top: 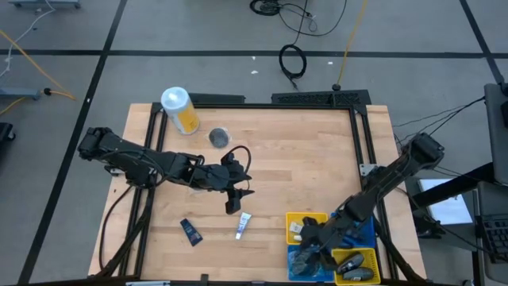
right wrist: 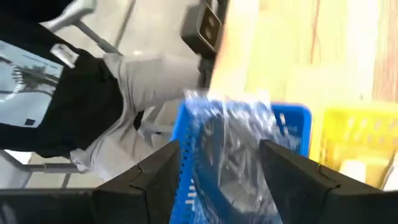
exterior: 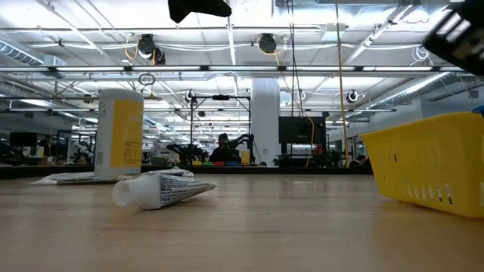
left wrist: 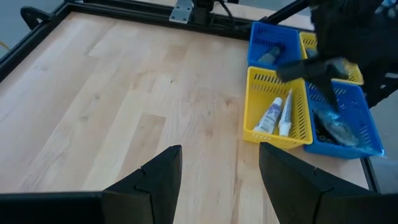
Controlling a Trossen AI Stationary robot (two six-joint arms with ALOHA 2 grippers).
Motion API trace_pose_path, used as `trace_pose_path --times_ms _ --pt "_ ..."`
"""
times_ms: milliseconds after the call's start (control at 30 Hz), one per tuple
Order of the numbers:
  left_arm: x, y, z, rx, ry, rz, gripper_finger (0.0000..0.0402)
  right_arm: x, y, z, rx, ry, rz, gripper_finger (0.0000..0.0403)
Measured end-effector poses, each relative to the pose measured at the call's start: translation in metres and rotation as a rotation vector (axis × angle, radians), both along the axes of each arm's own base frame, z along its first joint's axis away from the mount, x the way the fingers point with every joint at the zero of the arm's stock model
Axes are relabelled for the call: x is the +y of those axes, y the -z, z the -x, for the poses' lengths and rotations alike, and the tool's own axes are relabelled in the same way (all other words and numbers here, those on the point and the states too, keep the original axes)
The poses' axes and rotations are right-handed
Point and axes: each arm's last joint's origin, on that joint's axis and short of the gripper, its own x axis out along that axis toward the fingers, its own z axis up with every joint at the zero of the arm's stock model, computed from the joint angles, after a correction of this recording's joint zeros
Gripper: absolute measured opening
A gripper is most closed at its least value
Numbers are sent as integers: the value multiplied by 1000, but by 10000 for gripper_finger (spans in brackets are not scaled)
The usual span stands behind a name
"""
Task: Pick & Place Travel size toiletries
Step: Put the black hairbrush into the bottom blue bin
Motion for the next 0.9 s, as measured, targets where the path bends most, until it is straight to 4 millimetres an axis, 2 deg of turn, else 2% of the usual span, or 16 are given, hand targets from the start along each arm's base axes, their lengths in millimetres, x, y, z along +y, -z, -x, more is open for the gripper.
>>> trace_pose_path --times_ms 267,467,600,767,900 --pt "5 14 12 169 -124 -4 212 -12 -14 -9 -154 -36 33 208" --pt "19 29 34 354 -432 -101 212 -27 -14 -20 -212 24 118 208" --pt "41 31 43 399 -621 -172 212 -38 -14 -28 -237 49 160 208" --pt "74 38 38 445 -676 -155 212 -52 -14 -36 -245 86 182 208" --pt "110 56 36 479 -727 -112 211 -58 -14 -39 -244 105 186 208"
